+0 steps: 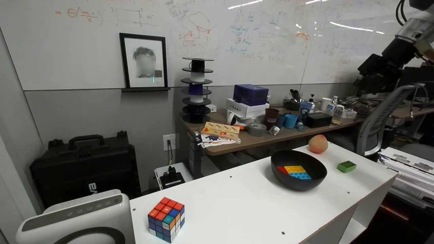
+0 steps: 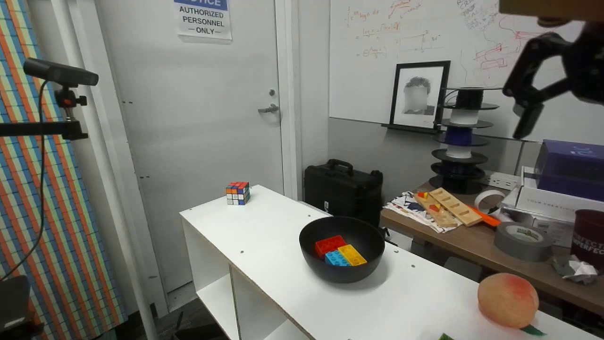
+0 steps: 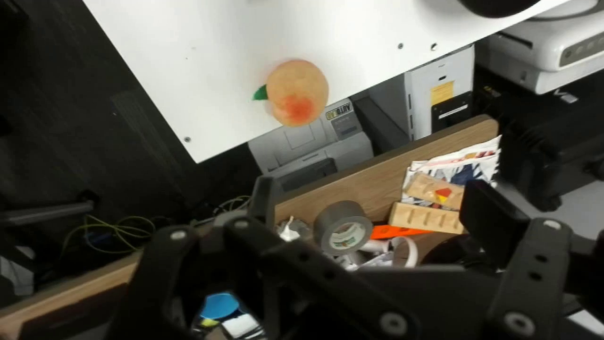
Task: Pick the blocks on the counter and put them in the bowl
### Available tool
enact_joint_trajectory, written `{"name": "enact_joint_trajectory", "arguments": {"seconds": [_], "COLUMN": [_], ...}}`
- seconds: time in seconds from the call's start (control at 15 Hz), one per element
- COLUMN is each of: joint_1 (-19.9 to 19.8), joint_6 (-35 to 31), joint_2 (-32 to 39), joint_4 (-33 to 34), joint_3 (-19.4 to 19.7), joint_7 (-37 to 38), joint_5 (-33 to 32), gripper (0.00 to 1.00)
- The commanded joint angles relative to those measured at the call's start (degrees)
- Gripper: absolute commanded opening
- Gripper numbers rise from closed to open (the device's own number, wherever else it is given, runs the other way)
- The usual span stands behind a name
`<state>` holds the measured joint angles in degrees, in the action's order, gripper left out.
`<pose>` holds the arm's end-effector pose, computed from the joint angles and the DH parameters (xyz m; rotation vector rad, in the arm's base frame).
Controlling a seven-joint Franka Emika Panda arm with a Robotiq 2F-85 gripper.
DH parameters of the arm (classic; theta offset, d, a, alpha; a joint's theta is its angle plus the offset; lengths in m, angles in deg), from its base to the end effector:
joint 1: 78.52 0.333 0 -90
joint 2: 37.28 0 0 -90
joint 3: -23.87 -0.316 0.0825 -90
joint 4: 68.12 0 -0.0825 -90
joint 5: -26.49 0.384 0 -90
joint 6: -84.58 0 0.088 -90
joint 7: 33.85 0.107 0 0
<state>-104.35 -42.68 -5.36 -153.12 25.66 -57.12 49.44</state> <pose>0.6488 -0.3209 0.3700 -2.8648 0.4112 -0.4397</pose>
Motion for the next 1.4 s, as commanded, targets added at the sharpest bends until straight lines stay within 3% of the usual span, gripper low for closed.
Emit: {"name": "enact_joint_trajectory", "arguments": {"seconds": [0.0,0.47,0.93,1.2,1.27,1.33], "joint_1": [2.13,8.78,12.21,11.9,10.83,10.78], "joint_6": [-3.07,-8.89,-5.06,1.86,-1.13,-0.48], "joint_2": [6.35,11.81,8.28,4.63,8.95,8.47], "joint_4": [5.68,5.04,-1.14,-5.08,-1.16,-1.61], "joint_3": [1.47,4.32,9.68,10.27,9.4,9.45], "joint_7": [11.65,38.66,60.17,69.29,65.6,66.01], "joint_5": [1.04,-0.53,-0.32,0.27,-0.38,-0.38], "gripper": [1.0,1.0,1.0,1.0,1.0,1.0]}}
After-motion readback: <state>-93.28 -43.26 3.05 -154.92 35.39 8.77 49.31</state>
